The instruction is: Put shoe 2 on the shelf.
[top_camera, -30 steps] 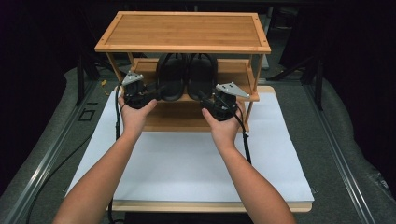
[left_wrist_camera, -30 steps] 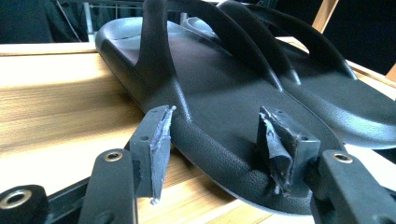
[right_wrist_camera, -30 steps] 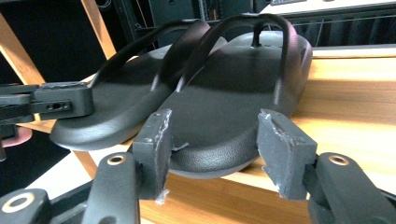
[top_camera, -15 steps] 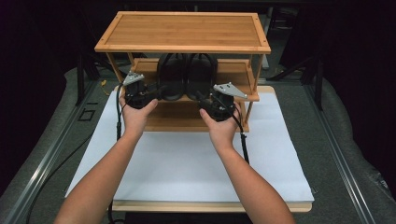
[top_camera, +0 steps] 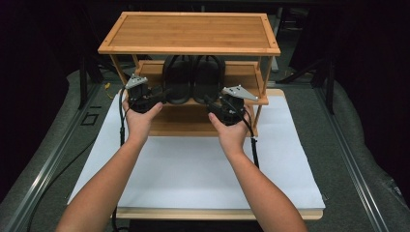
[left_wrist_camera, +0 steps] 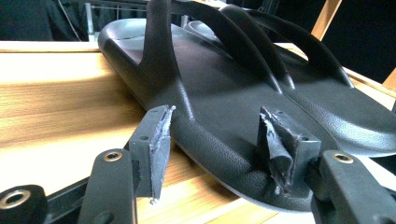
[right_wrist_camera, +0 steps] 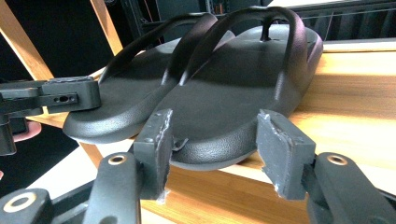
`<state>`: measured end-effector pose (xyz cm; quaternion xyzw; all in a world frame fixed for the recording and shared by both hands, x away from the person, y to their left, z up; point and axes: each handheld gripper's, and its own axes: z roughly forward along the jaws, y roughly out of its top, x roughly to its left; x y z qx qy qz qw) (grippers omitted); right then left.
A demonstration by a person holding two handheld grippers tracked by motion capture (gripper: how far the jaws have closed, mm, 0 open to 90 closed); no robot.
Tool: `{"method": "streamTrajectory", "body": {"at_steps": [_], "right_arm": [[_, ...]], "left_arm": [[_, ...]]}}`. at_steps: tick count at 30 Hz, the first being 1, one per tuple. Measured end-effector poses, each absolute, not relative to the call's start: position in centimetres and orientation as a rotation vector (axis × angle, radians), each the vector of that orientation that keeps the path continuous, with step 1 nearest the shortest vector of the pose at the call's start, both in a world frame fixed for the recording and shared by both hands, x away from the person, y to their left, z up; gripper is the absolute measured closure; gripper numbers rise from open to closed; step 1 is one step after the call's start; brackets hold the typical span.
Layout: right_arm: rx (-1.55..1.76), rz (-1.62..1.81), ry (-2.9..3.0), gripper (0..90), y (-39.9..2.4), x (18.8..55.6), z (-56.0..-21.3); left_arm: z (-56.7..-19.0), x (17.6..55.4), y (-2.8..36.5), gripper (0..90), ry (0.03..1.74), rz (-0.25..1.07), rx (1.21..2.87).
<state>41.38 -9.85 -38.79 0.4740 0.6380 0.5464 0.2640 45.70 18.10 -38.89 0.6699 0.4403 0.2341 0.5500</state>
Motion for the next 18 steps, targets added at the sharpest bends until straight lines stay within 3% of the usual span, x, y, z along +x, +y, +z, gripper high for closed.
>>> {"method": "streamTrajectory", "body": {"at_steps": [18], "right_arm": [[1.193, 1.441, 1.731, 46.1, -11.3, 39.3, -37.5]], "left_arm": [[-37.8, 43.3, 19.3, 43.1, 0.989, 0.578, 1.569]]}}
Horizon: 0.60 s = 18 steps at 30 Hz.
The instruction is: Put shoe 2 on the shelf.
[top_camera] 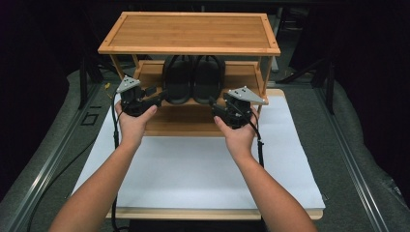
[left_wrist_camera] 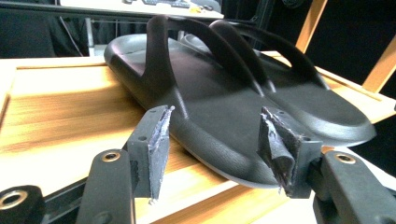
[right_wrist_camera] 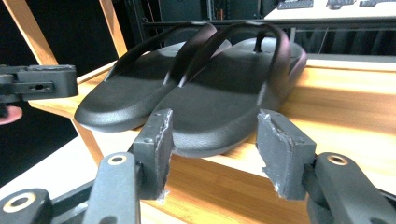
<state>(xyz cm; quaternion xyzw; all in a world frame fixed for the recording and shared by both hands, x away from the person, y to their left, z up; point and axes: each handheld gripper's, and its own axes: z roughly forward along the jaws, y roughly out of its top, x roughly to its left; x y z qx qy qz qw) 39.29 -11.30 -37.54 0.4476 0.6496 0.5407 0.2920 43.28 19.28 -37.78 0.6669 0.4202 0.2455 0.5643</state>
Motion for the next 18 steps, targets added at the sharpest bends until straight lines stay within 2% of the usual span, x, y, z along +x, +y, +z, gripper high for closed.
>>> {"method": "streamTrajectory", "body": {"at_steps": [7, 18], "right_arm": [[1.177, 1.406, 1.731, 45.8, -12.9, 37.7, -37.0], [1.187, 1.362, 1.768, 45.2, -16.2, 34.9, -38.2]], "left_arm": [[-37.4, 41.7, 20.3, 42.5, 0.951, 0.582, 1.575], [-38.2, 38.7, 22.3, 41.3, 0.917, 0.571, 1.594]]}}
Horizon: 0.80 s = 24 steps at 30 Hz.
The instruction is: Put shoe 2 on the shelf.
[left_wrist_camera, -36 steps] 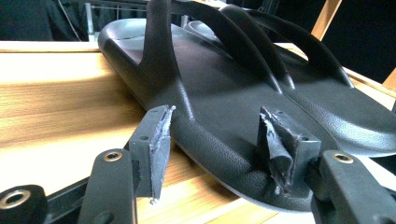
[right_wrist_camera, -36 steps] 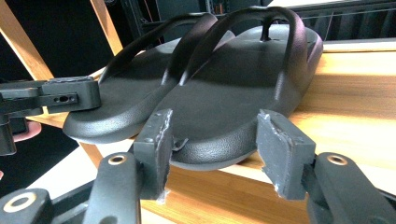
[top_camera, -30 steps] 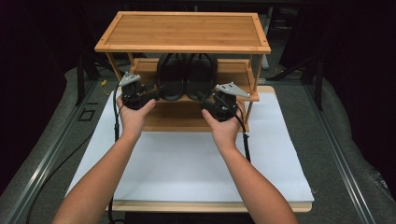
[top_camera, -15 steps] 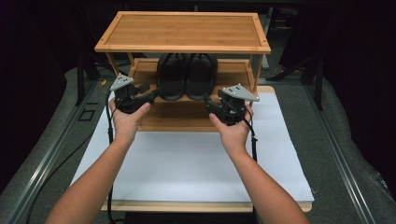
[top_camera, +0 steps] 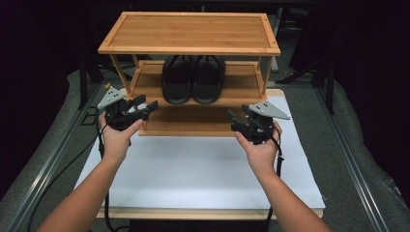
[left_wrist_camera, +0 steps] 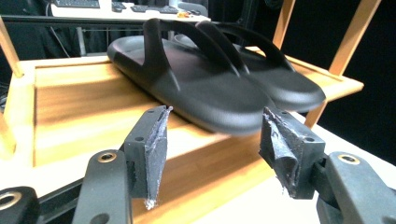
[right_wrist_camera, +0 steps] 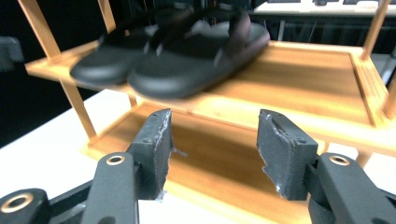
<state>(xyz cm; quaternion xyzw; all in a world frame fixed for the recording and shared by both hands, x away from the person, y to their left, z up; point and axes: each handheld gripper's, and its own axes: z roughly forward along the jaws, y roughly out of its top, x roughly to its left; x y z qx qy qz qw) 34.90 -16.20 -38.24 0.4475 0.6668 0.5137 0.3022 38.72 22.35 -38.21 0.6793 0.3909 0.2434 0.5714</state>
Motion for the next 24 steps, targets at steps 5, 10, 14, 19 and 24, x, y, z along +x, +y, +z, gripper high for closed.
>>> {"method": "streamTrajectory", "body": {"at_steps": [5, 10, 14, 19, 24], "right_arm": [[1.194, 1.334, 1.778, 43.1, -17.5, 33.2, -39.3], [1.200, 1.282, 1.806, 40.3, -18.6, 31.7, -41.1], [1.204, 1.268, 1.831, 39.4, -19.4, 30.6, -42.7], [1.227, 1.251, 1.831, 39.3, -20.2, 29.6, -44.7], [1.260, 1.214, 1.824, 39.3, -21.1, 29.2, -46.6]], "left_arm": [[-39.3, 37.3, 23.2, 40.5, 0.916, 0.565, 1.606], [-40.9, 36.2, 24.1, 40.0, 0.942, 0.551, 1.615], [-42.4, 35.4, 24.8, 39.6, 0.962, 0.550, 1.641], [-44.6, 34.7, 25.5, 38.9, 0.995, 0.517, 1.678], [-46.8, 34.2, 26.1, 38.9, 1.030, 0.512, 1.672]]}}
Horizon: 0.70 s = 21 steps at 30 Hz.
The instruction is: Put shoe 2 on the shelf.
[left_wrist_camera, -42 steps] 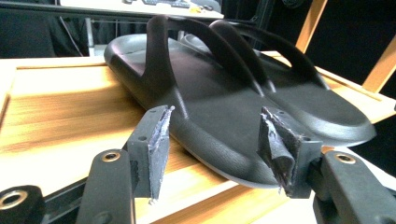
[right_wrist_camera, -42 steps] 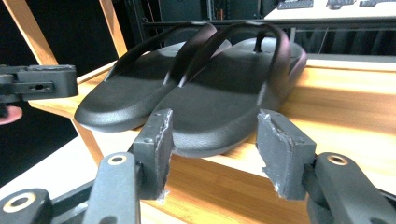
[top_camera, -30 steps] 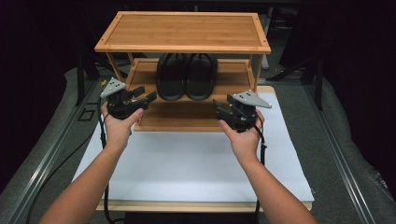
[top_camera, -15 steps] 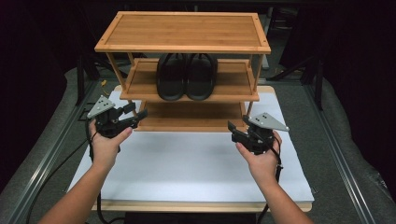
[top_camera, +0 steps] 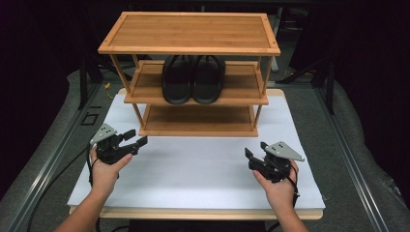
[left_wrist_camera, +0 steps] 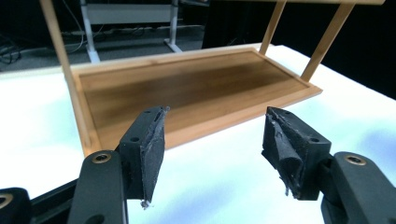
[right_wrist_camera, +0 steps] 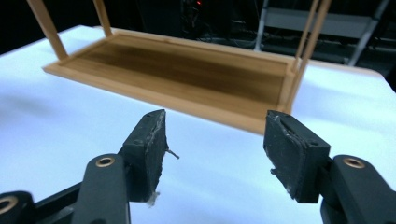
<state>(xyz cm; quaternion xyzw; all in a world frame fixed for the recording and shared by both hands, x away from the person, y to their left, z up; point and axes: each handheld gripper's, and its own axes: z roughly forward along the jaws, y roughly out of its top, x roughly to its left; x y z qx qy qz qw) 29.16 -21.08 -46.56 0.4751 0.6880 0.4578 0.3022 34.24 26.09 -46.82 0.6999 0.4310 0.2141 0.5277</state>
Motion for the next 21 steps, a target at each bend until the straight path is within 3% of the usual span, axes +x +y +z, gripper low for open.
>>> {"method": "streamTrajectory", "body": {"at_steps": [7, 21], "right_arm": [[1.304, 1.189, 1.800, 39.3, -22.2, 29.3, -48.6], [1.366, 1.128, 1.858, 39.8, -22.4, 30.0, -51.6]], "left_arm": [[-49.2, 34.2, 26.9, 38.9, 1.051, 0.589, 1.680], [-52.4, 34.7, 27.5, 38.9, 1.122, 0.505, 1.754]]}}
